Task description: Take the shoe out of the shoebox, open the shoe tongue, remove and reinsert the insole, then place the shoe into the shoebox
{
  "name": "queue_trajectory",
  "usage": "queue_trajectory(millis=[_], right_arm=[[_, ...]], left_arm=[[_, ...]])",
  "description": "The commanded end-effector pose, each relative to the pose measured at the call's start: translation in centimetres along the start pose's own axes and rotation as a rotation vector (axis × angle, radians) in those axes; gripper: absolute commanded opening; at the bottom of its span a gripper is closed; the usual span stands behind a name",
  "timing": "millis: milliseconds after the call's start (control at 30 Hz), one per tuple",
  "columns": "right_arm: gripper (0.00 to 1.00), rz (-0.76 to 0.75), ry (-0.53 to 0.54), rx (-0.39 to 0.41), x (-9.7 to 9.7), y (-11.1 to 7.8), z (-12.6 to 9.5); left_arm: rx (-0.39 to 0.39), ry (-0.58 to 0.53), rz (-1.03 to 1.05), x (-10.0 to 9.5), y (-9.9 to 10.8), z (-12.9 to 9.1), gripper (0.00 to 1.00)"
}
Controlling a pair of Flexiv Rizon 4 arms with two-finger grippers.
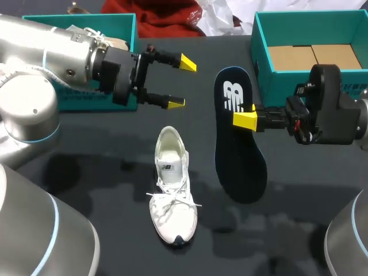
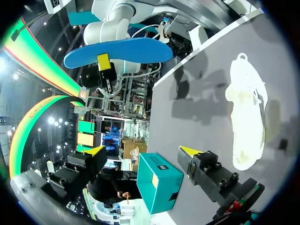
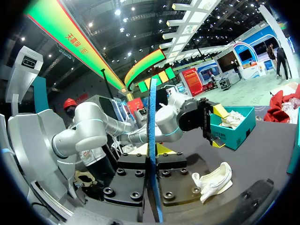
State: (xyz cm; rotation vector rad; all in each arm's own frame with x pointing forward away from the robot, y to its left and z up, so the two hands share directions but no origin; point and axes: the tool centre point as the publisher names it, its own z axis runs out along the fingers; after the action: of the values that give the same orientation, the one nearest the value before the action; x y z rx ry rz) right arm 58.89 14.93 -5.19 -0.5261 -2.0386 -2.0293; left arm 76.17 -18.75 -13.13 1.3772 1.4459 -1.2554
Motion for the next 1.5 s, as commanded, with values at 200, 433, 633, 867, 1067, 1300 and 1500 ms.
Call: queue_trajectory(millis=[200, 433, 633, 867, 1067, 1300, 1500], right_arm=[[0.00, 0.000, -0.015, -0.005, 0.9, -0.3, -0.4], [0.00, 0.000, -0.015, -0.005, 0.9, -0.3, -0.4], [0.00, 0.046, 0.006, 0.008, -0.9, 0.1, -0.6], [0.00, 0.112, 0.044, 0.008, -4.6, 1.7, -1.6], [0.00, 0.177, 0.091, 0.035, -8.2, 3.3, -2.3], [0.00, 0.304, 0.142, 0.057, -11.9, 4.4, -2.8], [0.00, 0.452, 0.158, 0.047, -14.2, 4.0, -3.2]], left_arm=[[-0.010, -0.120, 0.038, -1.8, 0.6, -0.8, 1.00], [-0.021, -0.154, 0.058, -3.1, 1.3, -1.7, 1.00], [-0.052, -0.152, 0.067, -3.2, 1.9, -2.1, 1.00], [-0.073, -0.149, 0.072, -3.2, 2.1, -2.2, 1.00], [-0.073, -0.149, 0.072, -3.2, 2.1, -2.2, 1.00], [-0.073, -0.149, 0.072, -3.2, 2.1, -2.2, 1.00], [-0.073, -0.149, 0.072, -3.2, 2.1, -2.2, 1.00]])
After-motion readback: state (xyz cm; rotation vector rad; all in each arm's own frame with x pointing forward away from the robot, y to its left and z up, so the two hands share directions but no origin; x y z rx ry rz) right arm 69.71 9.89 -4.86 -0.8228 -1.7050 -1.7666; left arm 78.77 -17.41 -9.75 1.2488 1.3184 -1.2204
